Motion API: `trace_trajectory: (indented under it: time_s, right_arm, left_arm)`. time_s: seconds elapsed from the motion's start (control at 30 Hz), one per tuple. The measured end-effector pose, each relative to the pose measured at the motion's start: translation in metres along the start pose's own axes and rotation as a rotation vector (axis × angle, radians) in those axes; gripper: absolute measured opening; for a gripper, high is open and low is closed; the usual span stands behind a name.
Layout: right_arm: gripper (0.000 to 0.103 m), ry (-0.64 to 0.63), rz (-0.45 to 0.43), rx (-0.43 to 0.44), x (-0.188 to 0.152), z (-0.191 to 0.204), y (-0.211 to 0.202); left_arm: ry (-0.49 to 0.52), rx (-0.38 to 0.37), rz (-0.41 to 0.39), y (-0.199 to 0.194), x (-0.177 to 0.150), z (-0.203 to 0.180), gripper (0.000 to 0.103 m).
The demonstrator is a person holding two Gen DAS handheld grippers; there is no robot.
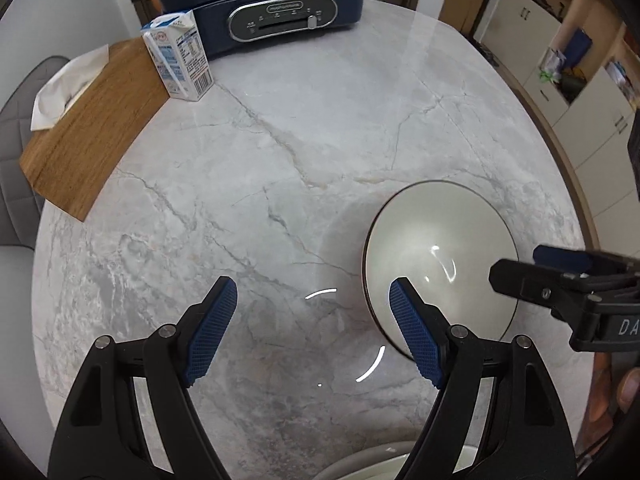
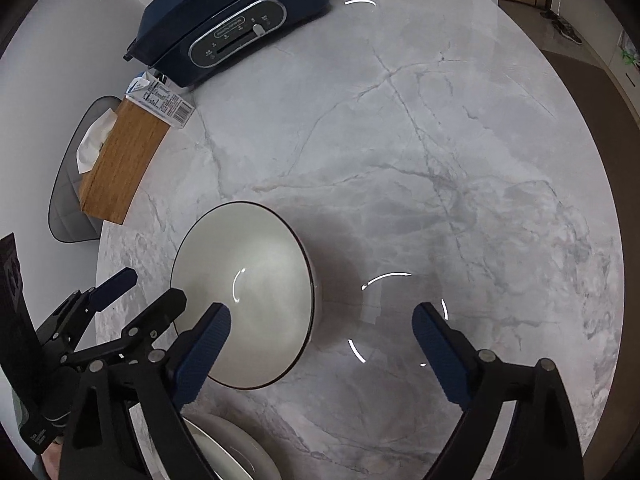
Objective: Organize plates and bowls
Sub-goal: 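Move both grippers to the brown-rimmed floral bowl and close on its rim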
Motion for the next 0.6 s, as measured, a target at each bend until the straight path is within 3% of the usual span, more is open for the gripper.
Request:
trace_trajectory:
  time_s: [0.17, 0.4, 0.5, 0.6]
  right_arm:
    - [0.090, 0.012, 0.010, 0.006, 0.002, -0.002, 0.004]
    - [0.077, 0.001, 0.037, 0.004, 0.002, -0.001, 0.016]
    - [0.065, -0.010, 0.050, -0.014, 0.001, -0.001, 0.020]
    - [0.065, 0.003, 0.053, -0.022, 0.001, -0.005, 0.021]
  left_arm:
    - [-0.020, -0.008, -0.028, 0.006, 0.008, 0.002, 0.078]
    - [-0.007, -0.009, -0.015, 0.011, 0.007, -0.002, 0.077]
    - [0.019, 0.029, -0.019, 0.013, 0.009, -0.003, 0.067]
    - [0.044, 0.040, -0.007, 0.016, 0.007, -0.007, 0.058]
Point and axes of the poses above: each gripper's, at about its wrist camera, not at the fingertips, and y roughly the way its jaws point, z to its left, x to its top, the point moved 9 cm from there along y, roughly the way its jaws point, and after that the axes turned 12 degrees about x, right-handed, at the moved point
